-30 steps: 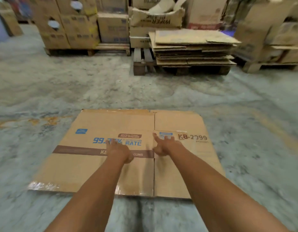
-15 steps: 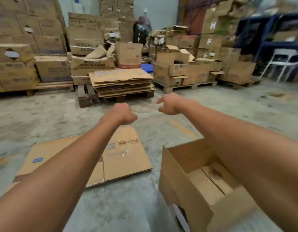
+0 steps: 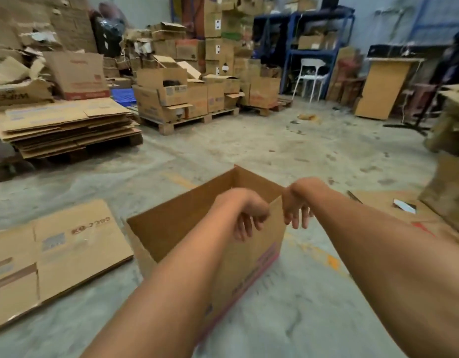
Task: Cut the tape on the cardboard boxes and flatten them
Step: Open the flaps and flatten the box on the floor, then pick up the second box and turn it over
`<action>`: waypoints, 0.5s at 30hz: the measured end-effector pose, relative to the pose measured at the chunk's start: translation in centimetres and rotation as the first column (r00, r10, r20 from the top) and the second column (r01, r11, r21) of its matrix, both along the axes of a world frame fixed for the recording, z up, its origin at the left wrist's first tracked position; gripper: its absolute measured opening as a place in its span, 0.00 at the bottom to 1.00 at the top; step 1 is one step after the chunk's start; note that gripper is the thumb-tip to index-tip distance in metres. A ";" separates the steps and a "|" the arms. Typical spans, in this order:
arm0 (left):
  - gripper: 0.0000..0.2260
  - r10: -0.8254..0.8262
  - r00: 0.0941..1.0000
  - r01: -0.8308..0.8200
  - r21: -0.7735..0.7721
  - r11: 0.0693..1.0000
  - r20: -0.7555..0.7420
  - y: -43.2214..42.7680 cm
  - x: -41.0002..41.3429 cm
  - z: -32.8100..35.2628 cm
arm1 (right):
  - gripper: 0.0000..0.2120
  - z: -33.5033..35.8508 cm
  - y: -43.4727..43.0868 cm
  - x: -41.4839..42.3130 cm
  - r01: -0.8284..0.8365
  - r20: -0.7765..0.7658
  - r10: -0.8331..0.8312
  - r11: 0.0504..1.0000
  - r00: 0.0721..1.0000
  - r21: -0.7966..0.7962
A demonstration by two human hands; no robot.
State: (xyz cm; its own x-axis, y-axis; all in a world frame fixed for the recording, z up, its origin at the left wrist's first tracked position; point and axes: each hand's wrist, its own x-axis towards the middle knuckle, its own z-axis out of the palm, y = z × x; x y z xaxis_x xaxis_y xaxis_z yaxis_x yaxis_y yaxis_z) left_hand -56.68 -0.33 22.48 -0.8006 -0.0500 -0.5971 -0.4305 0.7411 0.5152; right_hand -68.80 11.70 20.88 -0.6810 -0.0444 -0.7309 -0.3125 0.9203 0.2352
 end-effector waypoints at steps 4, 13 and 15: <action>0.14 0.093 0.960 -0.107 0.039 0.993 0.266 4.7 -1.3 -13.1 | 0.22 -9.1 3.9 -3.3 -0.026 0.011 0.027 0.999 1.000 -0.023; 0.27 0.888 0.401 -0.895 -0.112 0.432 0.227 4.7 7.8 -32.3 | 0.51 -23.1 8.5 -10.3 0.062 -0.076 -0.123 0.834 0.989 -0.548; 0.32 0.981 0.134 -0.986 -0.083 0.147 0.143 4.1 10.2 -33.4 | 0.53 -25.2 8.9 -10.6 0.065 -0.067 -0.132 0.796 0.989 -0.602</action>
State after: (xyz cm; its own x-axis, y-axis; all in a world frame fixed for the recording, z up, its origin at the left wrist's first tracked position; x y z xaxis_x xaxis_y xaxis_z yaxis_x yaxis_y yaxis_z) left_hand -46.51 3.82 -10.90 0.0029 -0.7151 -0.6990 -0.8407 -0.3803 0.3855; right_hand -79.38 20.55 -4.29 -0.7737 -0.3774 -0.5089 -0.2177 0.9127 -0.3458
